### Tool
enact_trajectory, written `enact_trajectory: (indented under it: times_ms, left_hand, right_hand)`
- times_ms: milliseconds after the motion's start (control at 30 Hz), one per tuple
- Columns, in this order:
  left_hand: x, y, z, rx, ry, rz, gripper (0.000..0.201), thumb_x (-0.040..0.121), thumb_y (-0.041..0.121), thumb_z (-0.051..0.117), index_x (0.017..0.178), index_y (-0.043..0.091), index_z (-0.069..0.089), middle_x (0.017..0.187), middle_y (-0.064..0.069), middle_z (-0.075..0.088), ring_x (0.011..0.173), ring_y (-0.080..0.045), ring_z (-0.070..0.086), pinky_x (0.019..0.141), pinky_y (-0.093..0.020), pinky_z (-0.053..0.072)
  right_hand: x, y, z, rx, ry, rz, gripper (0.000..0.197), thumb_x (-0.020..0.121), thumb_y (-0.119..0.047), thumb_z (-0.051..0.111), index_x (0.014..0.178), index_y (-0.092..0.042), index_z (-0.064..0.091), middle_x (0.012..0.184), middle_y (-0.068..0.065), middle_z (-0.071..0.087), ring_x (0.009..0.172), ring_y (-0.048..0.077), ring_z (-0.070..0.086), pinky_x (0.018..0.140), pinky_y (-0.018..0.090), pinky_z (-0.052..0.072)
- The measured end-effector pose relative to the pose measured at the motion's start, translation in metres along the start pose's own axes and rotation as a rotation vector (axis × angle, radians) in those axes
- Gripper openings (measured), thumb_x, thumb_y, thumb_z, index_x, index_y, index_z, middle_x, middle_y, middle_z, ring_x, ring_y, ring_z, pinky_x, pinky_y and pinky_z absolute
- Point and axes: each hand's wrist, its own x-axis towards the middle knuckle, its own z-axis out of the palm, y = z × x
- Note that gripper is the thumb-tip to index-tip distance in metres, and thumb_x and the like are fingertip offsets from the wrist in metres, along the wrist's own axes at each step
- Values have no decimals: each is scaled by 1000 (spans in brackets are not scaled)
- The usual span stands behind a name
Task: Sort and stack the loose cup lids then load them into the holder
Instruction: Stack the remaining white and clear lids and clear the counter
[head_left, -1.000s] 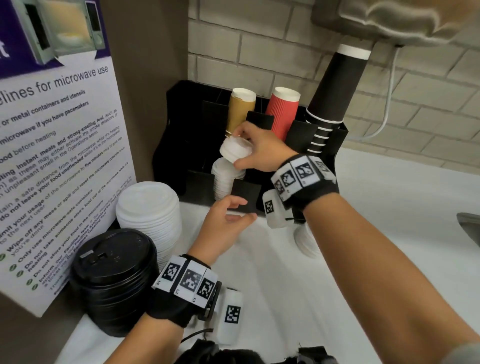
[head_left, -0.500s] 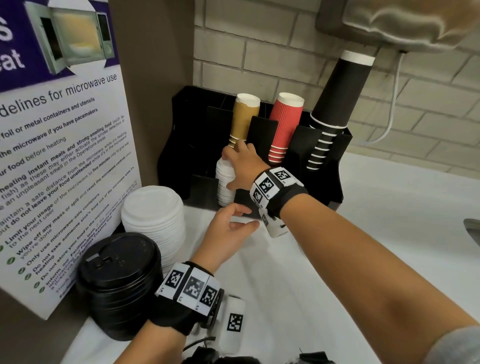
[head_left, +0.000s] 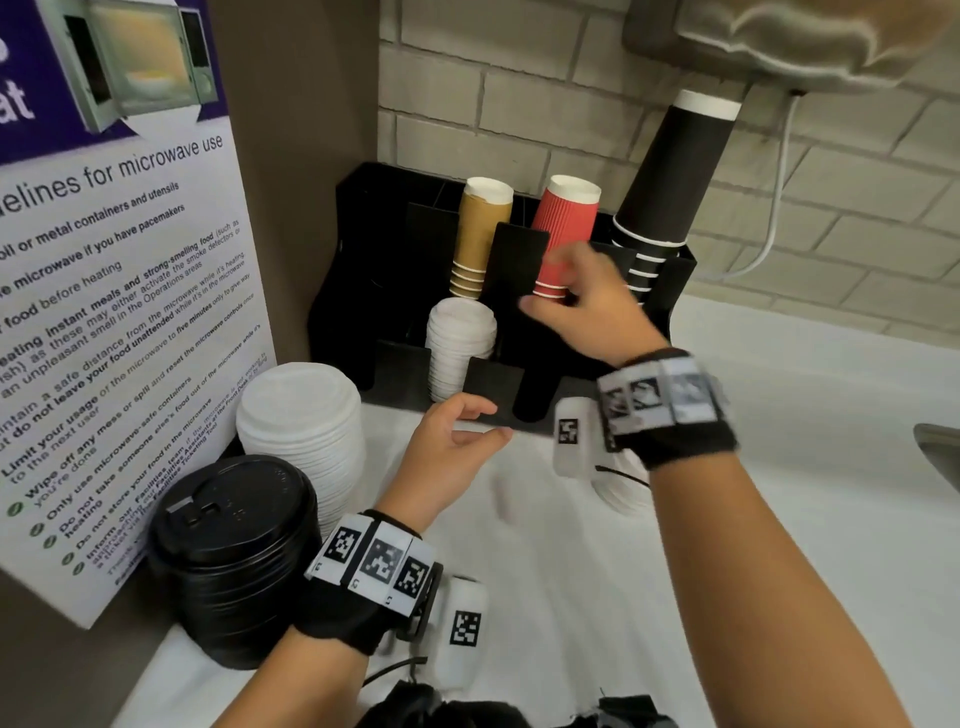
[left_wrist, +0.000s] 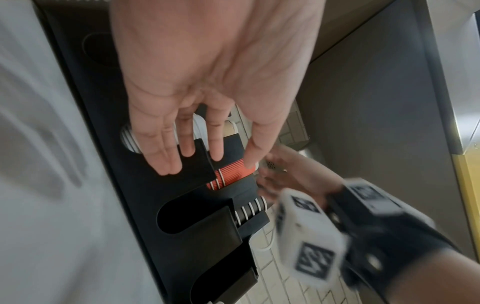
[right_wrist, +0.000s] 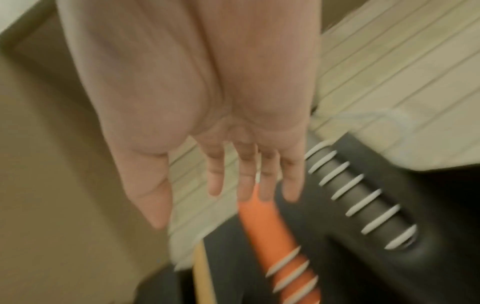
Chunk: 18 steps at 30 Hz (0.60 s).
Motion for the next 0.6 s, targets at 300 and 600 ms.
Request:
enact_trajectory:
  times_ms: [300,600]
  left_hand:
    - [0,2,3,22,19,18,19,87,21,70,102,29,63,116,6,58,86,-2,61,82,-22,47]
    - [-2,5,5,41,-18,18,19,87,22,69,104,27,63,116,7,58,90,-5,61,81,-22,49]
  right_hand:
    - [-111,77,-44,-140,-219,723,52,80,-45,71,122,-21,52,124,5,54,103,21,55,76,30,37]
    - [-106,91,-7,-199,-334,784,83,72,-33,80,141,-20,34,131,9,52,113,27,53,79,31,38]
